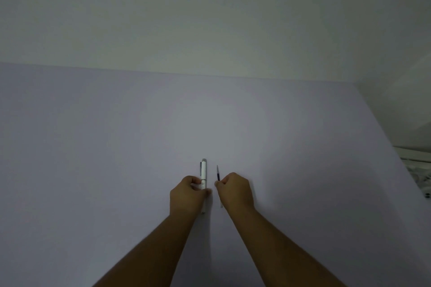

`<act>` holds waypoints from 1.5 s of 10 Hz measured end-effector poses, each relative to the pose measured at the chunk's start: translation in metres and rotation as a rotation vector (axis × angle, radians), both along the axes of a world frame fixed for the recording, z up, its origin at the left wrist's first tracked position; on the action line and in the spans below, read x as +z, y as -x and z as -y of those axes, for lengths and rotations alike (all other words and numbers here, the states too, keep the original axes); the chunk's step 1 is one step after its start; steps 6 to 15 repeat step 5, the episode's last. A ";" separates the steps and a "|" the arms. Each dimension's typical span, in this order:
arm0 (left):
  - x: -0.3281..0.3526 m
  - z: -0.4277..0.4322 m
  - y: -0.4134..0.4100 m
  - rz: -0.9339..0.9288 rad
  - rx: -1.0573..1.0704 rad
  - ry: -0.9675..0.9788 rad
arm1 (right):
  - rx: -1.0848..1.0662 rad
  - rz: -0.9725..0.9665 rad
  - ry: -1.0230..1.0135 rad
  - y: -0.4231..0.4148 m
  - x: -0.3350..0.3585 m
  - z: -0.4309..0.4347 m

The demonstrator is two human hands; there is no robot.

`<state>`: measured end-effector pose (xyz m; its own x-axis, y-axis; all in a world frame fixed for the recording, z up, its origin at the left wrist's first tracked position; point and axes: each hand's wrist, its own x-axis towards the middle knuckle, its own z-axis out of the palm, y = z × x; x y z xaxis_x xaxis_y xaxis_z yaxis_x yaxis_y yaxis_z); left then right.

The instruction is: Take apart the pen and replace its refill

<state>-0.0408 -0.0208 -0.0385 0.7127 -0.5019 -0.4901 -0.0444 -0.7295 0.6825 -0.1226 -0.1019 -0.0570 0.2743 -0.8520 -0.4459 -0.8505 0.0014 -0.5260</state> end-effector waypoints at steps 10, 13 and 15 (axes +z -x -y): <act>0.009 -0.004 -0.002 -0.020 0.041 -0.002 | -0.089 0.028 0.085 0.002 0.004 0.004; 0.009 -0.004 -0.002 -0.020 0.041 -0.002 | -0.089 0.028 0.085 0.002 0.004 0.004; 0.009 -0.004 -0.002 -0.020 0.041 -0.002 | -0.089 0.028 0.085 0.002 0.004 0.004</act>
